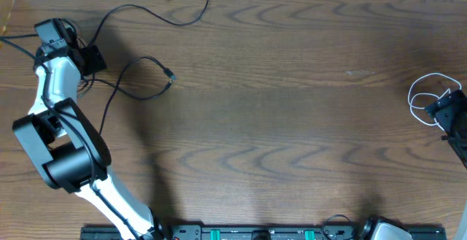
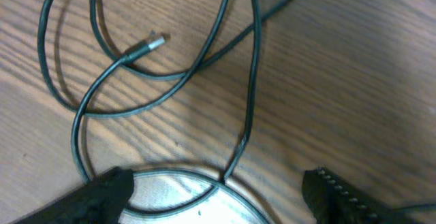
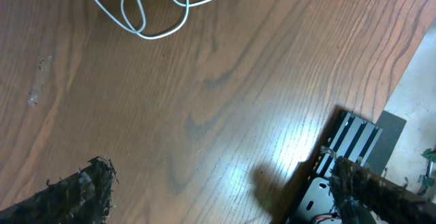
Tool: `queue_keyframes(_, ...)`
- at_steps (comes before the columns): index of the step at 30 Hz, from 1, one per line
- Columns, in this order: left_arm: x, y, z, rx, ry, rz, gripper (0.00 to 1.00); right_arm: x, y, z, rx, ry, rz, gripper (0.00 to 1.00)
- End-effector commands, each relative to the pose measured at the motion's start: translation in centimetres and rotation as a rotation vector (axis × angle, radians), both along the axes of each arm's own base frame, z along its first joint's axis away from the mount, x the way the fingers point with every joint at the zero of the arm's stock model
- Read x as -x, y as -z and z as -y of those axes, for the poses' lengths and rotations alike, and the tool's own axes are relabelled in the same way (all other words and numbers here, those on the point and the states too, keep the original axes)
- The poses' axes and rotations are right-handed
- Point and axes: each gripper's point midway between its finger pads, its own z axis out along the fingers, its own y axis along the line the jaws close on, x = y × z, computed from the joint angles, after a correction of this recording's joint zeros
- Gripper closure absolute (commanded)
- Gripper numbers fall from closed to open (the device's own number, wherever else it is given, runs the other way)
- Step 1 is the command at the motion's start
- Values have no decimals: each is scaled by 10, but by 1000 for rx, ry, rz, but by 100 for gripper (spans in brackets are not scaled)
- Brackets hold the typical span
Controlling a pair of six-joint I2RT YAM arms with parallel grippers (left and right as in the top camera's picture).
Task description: Untangle cables
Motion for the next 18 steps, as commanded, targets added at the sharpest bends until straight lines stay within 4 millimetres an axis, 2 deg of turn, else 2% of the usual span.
queue_keyframes(1,-2,11,-4,-16,13,-19,25,2,-1,2,6,22,3,1)
queue_keyframes(9,-4,46,-4,-7,38,-62,25,2,-1,2,6,21,3,1)
queue_keyframes(14,-7,53,-6,-18,50,-60,25,2,-1,2,6,21,3,1)
queue_keyframes(18,-10,53,-8,-24,49,-47,30,2,-1,2,6,21,3,1)
